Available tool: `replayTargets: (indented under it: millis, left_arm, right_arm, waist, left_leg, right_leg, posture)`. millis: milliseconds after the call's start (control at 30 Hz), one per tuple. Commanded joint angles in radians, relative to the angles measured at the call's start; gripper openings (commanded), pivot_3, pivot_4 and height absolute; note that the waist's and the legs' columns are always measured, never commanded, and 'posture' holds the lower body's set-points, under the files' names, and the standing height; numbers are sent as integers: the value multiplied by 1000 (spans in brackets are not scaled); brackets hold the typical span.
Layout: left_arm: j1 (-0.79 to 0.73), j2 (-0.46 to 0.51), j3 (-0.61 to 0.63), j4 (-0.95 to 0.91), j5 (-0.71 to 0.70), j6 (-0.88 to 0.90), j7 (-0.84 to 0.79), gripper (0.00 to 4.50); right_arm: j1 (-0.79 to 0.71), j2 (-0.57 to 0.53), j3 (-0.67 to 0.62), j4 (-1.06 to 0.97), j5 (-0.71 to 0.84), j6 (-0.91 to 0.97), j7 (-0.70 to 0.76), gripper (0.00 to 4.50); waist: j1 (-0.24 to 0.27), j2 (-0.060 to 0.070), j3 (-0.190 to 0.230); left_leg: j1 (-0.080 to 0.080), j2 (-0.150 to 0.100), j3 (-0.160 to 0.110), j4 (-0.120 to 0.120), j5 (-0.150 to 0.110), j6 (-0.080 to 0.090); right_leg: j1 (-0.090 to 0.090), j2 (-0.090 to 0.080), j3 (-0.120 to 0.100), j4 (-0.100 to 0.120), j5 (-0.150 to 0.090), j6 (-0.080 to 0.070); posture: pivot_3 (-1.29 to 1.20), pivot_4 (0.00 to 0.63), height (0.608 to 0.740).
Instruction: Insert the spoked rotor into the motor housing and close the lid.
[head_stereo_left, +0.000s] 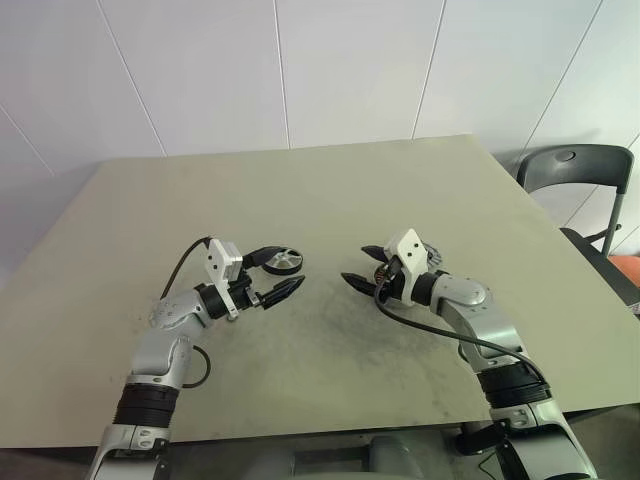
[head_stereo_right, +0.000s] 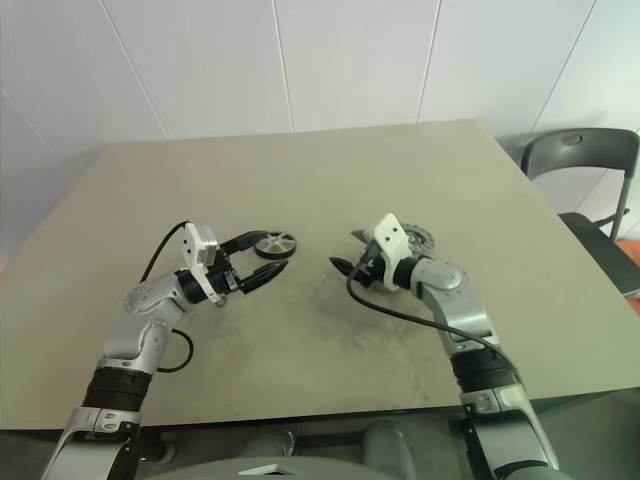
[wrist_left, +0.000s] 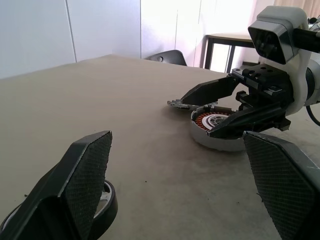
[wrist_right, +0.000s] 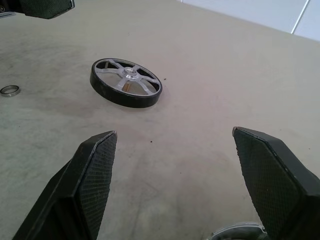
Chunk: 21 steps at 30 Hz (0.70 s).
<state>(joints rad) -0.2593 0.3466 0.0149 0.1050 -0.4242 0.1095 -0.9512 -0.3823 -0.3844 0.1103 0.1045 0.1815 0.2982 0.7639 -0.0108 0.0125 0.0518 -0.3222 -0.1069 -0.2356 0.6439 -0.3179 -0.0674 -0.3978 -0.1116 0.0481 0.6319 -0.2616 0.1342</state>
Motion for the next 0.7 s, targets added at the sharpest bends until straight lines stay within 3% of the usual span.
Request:
replayTargets:
  millis: [33,700]
  left_arm:
    - [-11,4,2,-49,-8,6,7,4460]
    - [-14,0,-4,-74,-6,28,28,4460]
  right_arm:
    - [-19,-6,-19,-37,17,-5,3,3906]
    - [-30,-10,-13,-24,5,-11,3,3906]
  waist:
    - [0,0,0]
    - [0,0,0]
  left_leg:
    - [0,0,0,0,0,0]
    - [0,0,1,0,0,0]
  right_leg:
    - [0,0,0,0,0,0]
    - [0,0,0,0,0,0]
  posture:
    - [0,0,740]
    - [0,0,740]
